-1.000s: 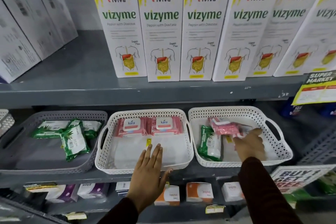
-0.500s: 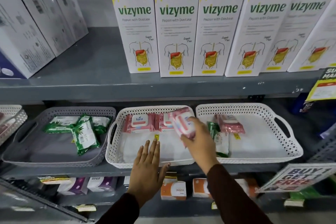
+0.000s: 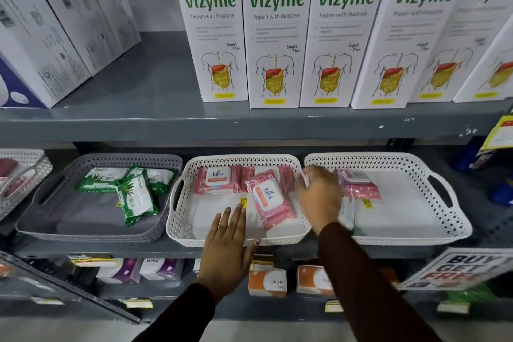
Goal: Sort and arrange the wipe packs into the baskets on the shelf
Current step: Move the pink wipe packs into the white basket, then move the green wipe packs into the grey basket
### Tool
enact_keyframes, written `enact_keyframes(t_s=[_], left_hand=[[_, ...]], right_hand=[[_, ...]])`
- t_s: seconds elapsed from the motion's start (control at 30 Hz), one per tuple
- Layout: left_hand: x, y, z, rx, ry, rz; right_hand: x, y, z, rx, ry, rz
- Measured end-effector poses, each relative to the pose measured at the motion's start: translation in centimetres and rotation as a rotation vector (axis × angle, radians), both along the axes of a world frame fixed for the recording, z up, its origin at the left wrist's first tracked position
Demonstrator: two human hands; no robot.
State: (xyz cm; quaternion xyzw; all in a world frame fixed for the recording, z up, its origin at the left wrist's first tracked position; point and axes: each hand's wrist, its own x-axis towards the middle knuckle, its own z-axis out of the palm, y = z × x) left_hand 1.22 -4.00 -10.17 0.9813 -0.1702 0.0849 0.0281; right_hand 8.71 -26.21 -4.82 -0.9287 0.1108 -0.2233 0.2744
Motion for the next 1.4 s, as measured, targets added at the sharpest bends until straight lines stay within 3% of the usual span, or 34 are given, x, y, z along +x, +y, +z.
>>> enact_keyframes(t_s=[0.03, 0.1, 0.17, 0.27, 0.53, 0.67, 0.77, 0.83, 0.93, 1.03, 1.27, 1.4], left_hand=[[0.0, 0.0, 0.0, -0.003, 0.006, 0.007], [-0.1, -0.1, 0.0, -0.008, 0.019, 0.01], [-0.3, -0.1, 0.0, -0.003, 0.033, -0.009], [-0.6, 0.3, 0.2, -0.019, 0.039, -0.039], [-1.7, 7.0, 0.8, -0.155, 0.034, 0.012], [-1.4, 12.7, 1.3, -0.169, -0.003, 0.151], [-0.9, 15.9, 1.5, -0.202, 0.019, 0.183], [-0.8, 16.5, 1.4, -0.187, 0.042, 0.106], [-0.8, 15.7, 0.9, -0.165, 0.08, -0.022], [-0.1, 14.9, 0.5, -0.175, 0.079, -0.084], [0.8, 14.9, 0.1, -0.1, 0.112, -0.096], [1.2, 13.7, 0.5, -0.051, 0.092, -0.094]], right_hand=[[0.7, -1.8, 0.3, -0.038, 0.019, -0.108], [2.1, -5.5, 0.4, -0.04, 0.293, -0.31], [2.9, -8.7, -0.2, 0.074, 0.497, -0.403], [3.2, -11.2, -1.4, 0.228, 0.404, -0.415], [3.3, -11.0, -1.8, 0.206, 0.41, -0.435], [1.7, -10.0, -1.4, 0.332, 0.14, -0.541], [0.1, -4.9, 0.7, 0.396, -0.207, -0.437], [-1.0, 0.4, 2.4, 0.427, -0.306, -0.302], [-1.8, 8.2, 2.6, 0.417, -0.223, 0.027], [-1.4, 14.1, 0.8, 0.387, 0.003, 0.293], [0.6, 17.6, -2.9, 0.123, 0.304, 0.384], [0.0, 15.3, -1.8, 0.197, 0.23, 0.34]])
